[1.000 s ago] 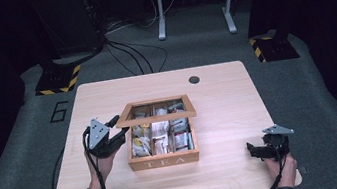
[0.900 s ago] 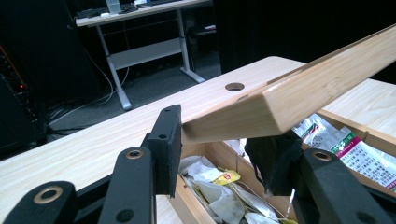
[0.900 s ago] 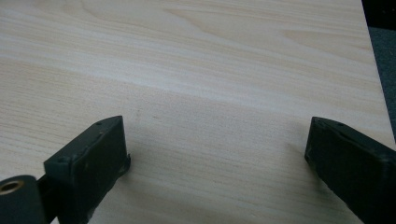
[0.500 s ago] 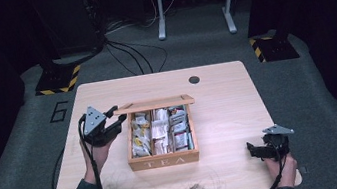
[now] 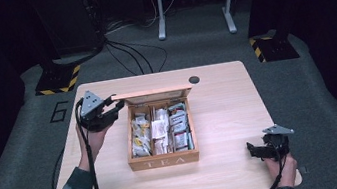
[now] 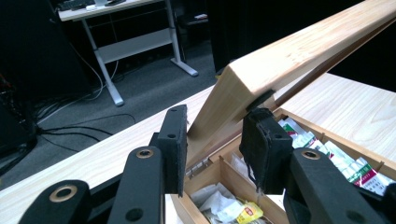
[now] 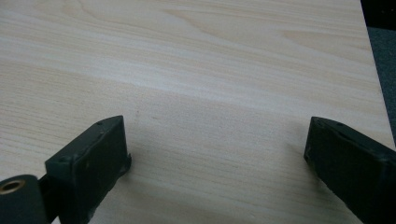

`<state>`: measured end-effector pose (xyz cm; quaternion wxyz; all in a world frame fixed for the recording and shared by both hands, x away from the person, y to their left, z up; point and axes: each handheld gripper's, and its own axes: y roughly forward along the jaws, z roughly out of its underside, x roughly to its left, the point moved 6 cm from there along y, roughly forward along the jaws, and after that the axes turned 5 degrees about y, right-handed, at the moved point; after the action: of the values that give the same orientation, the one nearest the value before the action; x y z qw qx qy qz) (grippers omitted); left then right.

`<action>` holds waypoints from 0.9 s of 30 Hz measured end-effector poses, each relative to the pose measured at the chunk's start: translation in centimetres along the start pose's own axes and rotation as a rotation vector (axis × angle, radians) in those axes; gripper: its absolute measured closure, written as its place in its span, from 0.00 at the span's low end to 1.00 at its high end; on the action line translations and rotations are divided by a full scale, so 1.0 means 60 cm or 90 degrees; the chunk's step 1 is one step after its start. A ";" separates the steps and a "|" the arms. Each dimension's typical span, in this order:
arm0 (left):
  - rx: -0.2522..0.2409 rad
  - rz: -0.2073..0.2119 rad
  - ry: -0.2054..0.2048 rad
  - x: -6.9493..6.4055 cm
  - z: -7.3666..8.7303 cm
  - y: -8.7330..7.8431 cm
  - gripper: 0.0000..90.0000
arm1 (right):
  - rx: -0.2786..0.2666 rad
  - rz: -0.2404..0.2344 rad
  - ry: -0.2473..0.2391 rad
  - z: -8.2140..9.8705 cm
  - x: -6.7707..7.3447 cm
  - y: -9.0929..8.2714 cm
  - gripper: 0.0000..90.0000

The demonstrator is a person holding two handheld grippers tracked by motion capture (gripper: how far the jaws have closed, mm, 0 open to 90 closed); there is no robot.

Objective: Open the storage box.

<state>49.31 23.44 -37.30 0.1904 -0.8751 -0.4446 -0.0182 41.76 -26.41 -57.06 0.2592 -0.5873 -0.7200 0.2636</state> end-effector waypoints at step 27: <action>0.009 0.004 0.001 0.020 -0.019 0.015 0.70 | 0.000 0.000 0.000 0.000 0.000 0.000 0.06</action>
<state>50.89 23.47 -36.30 0.1967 -0.8753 -0.4415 -0.0152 41.75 -26.41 -57.06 0.2593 -0.5873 -0.7200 0.2637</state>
